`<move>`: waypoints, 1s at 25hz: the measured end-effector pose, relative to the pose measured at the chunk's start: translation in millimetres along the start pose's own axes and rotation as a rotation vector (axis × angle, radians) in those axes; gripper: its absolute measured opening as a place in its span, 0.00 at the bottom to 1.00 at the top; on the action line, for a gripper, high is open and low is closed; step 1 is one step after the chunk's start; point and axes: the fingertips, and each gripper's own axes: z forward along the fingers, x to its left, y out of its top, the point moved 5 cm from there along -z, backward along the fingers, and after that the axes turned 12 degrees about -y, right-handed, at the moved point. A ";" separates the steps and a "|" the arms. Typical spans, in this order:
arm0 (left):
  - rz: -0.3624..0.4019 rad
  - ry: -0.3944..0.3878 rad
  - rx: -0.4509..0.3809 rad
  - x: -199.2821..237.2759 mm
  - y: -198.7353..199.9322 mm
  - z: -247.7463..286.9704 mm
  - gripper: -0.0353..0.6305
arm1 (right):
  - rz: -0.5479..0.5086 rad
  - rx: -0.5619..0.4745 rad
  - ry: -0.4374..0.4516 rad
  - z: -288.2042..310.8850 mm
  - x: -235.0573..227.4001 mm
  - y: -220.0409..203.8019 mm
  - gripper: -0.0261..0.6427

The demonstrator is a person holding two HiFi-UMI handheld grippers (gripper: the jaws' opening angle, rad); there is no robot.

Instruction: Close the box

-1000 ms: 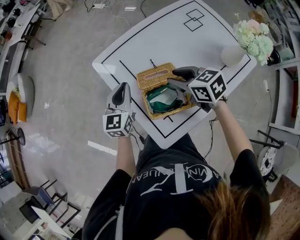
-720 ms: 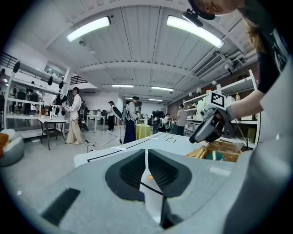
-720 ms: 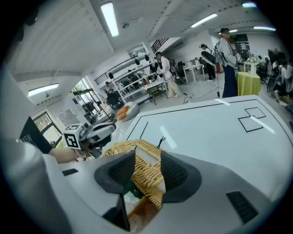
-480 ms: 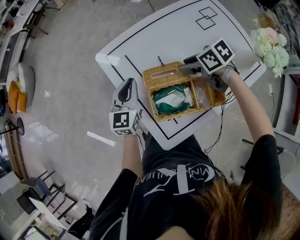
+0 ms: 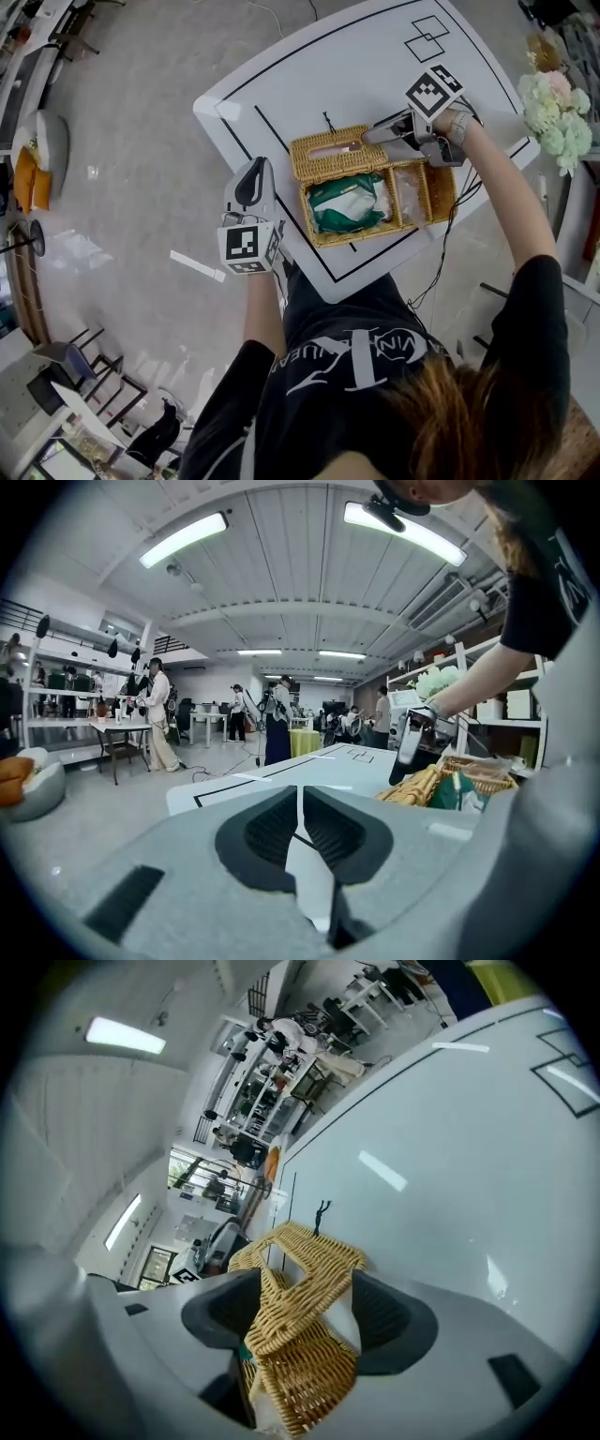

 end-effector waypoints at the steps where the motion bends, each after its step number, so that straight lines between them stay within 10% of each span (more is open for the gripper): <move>1: -0.002 0.002 0.002 0.3 -0.8 0.1 0.09 | 0.013 0.014 0.005 1.8 -3.4 -0.5 0.47; 10: -0.009 0.032 0.013 5.2 -3.9 -6.8 0.09 | 0.087 0.083 0.035 17.6 -21.6 -2.3 0.39; 25: -0.008 0.017 -0.016 1.6 1.7 -23.0 0.09 | 0.001 -0.174 -0.090 -22.1 -0.2 13.8 0.24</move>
